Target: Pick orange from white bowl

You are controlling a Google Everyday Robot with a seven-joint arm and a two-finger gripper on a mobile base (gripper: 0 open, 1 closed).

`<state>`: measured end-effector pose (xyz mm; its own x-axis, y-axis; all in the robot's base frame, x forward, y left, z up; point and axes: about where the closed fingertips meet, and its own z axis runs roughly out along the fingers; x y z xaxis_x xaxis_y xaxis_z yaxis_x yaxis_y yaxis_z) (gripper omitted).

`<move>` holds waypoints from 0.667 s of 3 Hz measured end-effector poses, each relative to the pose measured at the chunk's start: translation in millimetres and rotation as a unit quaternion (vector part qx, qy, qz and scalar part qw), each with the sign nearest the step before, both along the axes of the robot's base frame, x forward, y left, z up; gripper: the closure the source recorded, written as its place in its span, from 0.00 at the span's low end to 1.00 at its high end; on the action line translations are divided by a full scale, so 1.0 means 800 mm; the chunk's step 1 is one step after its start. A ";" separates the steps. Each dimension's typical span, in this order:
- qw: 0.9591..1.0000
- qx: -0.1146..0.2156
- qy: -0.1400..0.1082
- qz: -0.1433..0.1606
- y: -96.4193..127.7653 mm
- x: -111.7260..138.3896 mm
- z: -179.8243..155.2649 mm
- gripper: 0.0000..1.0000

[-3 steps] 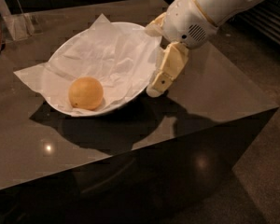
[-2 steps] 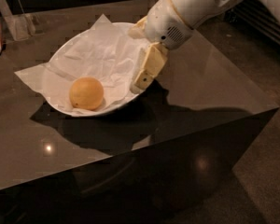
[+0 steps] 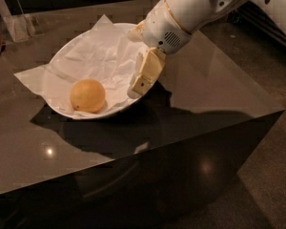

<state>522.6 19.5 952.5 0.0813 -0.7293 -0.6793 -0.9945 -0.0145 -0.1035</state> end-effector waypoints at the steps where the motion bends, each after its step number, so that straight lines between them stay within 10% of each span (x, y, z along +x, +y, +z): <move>1: 1.000 -0.002 -0.016 0.008 0.033 0.011 -0.009 0.00; 2: 0.999 -0.012 -0.026 0.033 0.066 0.032 -0.010 0.00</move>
Offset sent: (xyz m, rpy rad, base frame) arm 0.0488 0.0868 -0.0007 -0.0443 -0.0867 0.1350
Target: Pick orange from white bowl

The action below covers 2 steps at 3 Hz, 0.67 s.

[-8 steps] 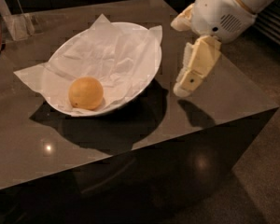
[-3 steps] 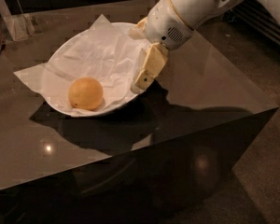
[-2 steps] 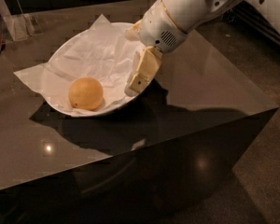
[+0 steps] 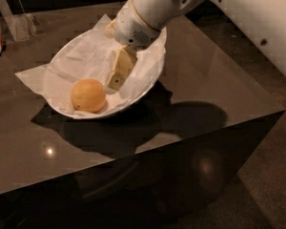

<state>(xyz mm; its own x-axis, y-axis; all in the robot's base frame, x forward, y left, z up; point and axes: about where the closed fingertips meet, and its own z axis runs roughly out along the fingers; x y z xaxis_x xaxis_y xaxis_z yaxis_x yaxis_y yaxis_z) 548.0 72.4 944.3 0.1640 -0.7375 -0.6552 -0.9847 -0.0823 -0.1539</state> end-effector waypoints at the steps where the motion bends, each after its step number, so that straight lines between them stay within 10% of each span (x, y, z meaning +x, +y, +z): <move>1: 1.000 0.002 -0.003 0.005 0.007 0.000 0.004 0.19; 2: 1.000 0.003 -0.002 0.004 0.008 -0.001 0.003 0.33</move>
Offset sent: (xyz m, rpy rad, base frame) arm -0.0012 0.0038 -0.0013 0.0135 0.0070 -0.0026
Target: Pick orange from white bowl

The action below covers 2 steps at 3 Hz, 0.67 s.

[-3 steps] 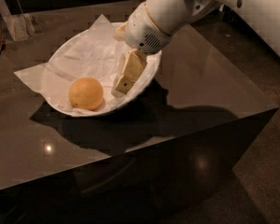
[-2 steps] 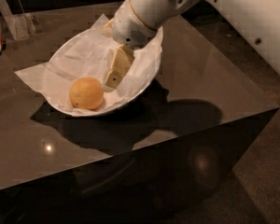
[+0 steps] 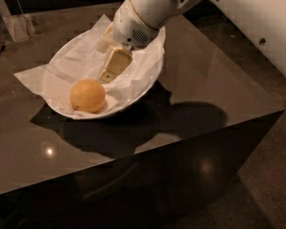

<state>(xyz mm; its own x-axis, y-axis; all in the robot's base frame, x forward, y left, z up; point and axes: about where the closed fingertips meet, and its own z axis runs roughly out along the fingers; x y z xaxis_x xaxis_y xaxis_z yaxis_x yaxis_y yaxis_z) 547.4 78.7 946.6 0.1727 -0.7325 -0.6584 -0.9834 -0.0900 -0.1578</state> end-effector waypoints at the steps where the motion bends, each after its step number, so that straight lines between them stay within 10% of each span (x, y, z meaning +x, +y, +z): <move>1: 0.999 0.024 0.037 -0.008 -0.001 -0.011 -0.030 0.22; 2: 0.994 0.053 0.095 0.000 0.007 -0.026 -0.069 0.26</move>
Offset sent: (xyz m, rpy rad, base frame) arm -0.0321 0.0090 -0.0905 0.1801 0.3307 0.0110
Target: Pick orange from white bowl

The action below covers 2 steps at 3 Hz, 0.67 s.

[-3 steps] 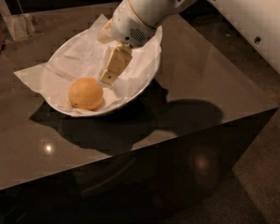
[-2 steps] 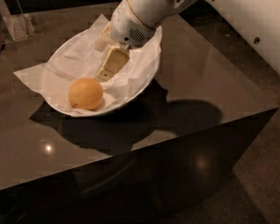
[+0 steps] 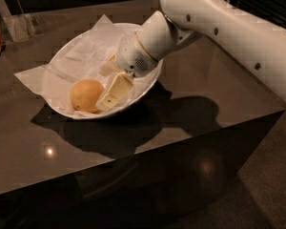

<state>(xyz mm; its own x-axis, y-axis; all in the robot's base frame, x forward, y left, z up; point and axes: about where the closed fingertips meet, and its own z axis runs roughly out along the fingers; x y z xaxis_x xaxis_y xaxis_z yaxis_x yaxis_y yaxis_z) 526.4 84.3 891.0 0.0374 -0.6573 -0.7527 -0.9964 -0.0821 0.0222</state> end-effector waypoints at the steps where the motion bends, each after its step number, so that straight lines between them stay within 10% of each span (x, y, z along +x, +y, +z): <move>1: 0.999 0.016 0.033 0.011 0.010 -0.003 -0.023 0.27; 2: 0.998 0.022 0.045 0.025 0.024 0.001 -0.031 0.22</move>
Offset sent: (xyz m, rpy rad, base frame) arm 0.0073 0.0284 -0.0302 0.0601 0.1148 0.0752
